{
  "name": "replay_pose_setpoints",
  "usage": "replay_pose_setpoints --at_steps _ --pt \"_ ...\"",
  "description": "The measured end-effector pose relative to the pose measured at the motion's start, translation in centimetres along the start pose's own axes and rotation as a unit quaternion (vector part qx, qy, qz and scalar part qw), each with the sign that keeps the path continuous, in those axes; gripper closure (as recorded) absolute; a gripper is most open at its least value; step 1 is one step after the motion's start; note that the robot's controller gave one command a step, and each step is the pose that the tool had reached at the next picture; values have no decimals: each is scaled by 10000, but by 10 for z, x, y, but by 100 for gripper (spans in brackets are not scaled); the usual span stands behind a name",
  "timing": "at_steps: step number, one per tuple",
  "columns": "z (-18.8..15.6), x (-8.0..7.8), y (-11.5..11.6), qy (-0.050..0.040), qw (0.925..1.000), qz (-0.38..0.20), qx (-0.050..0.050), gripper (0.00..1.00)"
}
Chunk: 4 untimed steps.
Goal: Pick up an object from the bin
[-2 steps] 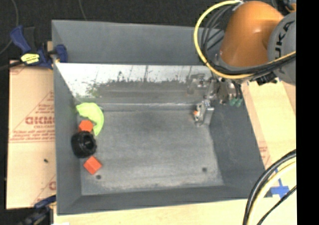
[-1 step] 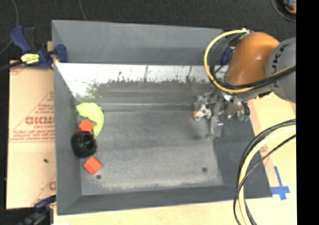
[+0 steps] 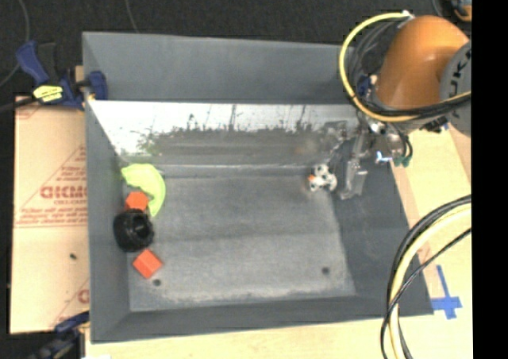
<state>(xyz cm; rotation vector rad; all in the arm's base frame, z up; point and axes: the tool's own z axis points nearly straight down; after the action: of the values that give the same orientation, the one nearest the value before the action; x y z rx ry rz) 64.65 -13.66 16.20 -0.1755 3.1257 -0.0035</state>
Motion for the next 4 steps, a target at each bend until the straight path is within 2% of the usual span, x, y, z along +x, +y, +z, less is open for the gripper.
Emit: replay_pose_setpoints --at_steps 1,2,3,4 --pt "49 -4 -25 19 9886 -1505 4 0" --pt "91 -3 -27 -16 9996 -281 -7 0" --pt "91 -3 -23 -7 9946 -1039 18 100" --pt "91 -3 -23 -8 9946 -1038 17 100"
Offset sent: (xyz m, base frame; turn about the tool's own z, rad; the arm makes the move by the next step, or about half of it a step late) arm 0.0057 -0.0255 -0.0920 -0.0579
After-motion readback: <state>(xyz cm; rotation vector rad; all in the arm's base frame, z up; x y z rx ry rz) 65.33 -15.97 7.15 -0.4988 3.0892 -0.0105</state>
